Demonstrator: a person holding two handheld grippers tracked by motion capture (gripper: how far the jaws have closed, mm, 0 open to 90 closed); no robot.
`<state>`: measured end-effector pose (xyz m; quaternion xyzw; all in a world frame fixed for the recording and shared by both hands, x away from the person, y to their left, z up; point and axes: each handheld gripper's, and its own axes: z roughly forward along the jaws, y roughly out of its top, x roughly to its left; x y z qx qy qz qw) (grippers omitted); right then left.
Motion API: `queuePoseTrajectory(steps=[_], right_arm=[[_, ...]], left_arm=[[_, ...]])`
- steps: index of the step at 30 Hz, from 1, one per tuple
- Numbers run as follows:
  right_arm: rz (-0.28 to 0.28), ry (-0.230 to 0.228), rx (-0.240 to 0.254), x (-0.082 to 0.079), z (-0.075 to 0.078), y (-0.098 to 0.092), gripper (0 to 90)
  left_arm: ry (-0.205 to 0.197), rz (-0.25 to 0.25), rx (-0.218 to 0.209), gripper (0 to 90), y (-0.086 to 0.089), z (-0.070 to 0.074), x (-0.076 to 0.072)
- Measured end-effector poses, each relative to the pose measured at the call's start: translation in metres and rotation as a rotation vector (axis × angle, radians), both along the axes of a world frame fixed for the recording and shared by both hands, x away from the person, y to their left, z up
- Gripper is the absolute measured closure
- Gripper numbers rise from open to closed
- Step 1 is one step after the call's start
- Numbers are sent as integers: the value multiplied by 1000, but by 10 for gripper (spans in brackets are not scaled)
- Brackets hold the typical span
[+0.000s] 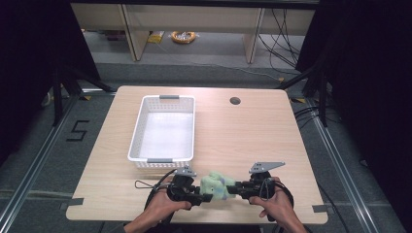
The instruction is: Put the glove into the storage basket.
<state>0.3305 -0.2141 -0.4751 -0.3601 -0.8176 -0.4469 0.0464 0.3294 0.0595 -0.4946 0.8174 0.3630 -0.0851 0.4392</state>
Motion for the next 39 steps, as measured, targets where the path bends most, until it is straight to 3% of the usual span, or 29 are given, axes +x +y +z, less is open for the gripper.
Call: queuePoseTrajectory(steps=[1, 2, 3, 4, 6, 7, 9, 11, 12, 15, 16, 17, 19, 20, 22, 23, 24, 25, 27, 28, 29, 30, 32, 33, 34, 35, 36, 37, 39], right_arm=[[-10, 5, -25, -1, 0, 0, 749], [2, 7, -11, 0, -2, 1, 750], [2, 3, -44, 0, -2, 1, 750], [11, 13, -43, 0, -3, 1, 750], [12, -8, -70, 1, -5, 0, 750], [14, 7, -71, 1, -6, 1, 751], [15, 15, -72, 1, -7, -1, 751], [11, 9, -82, 2, -8, -2, 751], [17, 11, -79, 3, -9, -2, 751], [20, -16, -92, 4, -11, -2, 751], [19, 14, -92, 3, -11, -2, 751], [21, 27, -83, 3, -12, -1, 751], [11, 35, -89, 2, -12, -2, 751], [19, 3, -102, 4, -13, -3, 751], [25, 7, -98, 5, -14, -4, 751], [19, 3, -106, 5, -14, -4, 751], [21, 15, -97, 4, -15, -3, 751], [21, 33, -88, 3, -15, -2, 751], [27, 10, -106, 5, -16, -4, 751], [13, 27, -112, 4, -16, -3, 751], [25, 15, -112, 5, -17, -4, 751], [25, -1, -122, 5, -18, -5, 751], [27, 29, -102, 4, -19, -3, 751], [25, 0, -122, 5, -18, -4, 751], [21, 17, -116, 5, -18, -4, 751], [21, 17, -114, 5, -18, -4, 751], [22, 17, -113, 5, -18, -4, 751], [22, 17, -111, 5, -18, -4, 752], [18, 15, -113, 5, -18, -5, 752]], left_arm=[[9, 17, 6, 526, 0, -1, 0], [14, 9, 17, 498, 1, -2, 1], [20, 12, 43, 484, 2, 0, 2], [16, 14, 16, 458, 3, -2, 3], [34, 7, 8, 434, 7, -1, 7], [38, 25, -2, 420, 8, 0, 8], [31, 52, -9, 418, 10, 0, 10], [55, 55, -3, 413, 11, -1, 13], [72, 66, 34, 412, 10, -1, 14], [108, 63, 24, 418, 6, -8, 16], [122, 63, 15, 418, 4, -10, 16], [117, 68, -6, 424, 3, -12, 16], [126, 67, 15, 430, 1, -10, 15], [121, 63, 28, 435, -1, -9, 15], [125, 64, 33, 442, -4, -9, 15], [123, 74, -3, 445, -7, -13, 15], [135, 61, 18, 446, -7, -13, 15], [144, 57, 12, 451, -7, -14, 15], [159, 60, -2, 468, -9, -18, 15], [158, 68, -15, 478, -10, -19, 15], [148, 72, -30, 504, -11, -20, 15], [151, 64, -21, 523, -11, -19, 15], [143, 52, -12, 569, -11, -18, 14], [141, 52, -20, 593, -11, -18, 14], [135, 48, -29, 612, -11, -18, 14], [124, 41, 1, 633, -9, -16, 13], [111, 41, -38, 645, -10, -19, 13], [112, 39, -18, 653, -10, -17, 13], [95, 40, -47, 669, -11, -19, 12]])
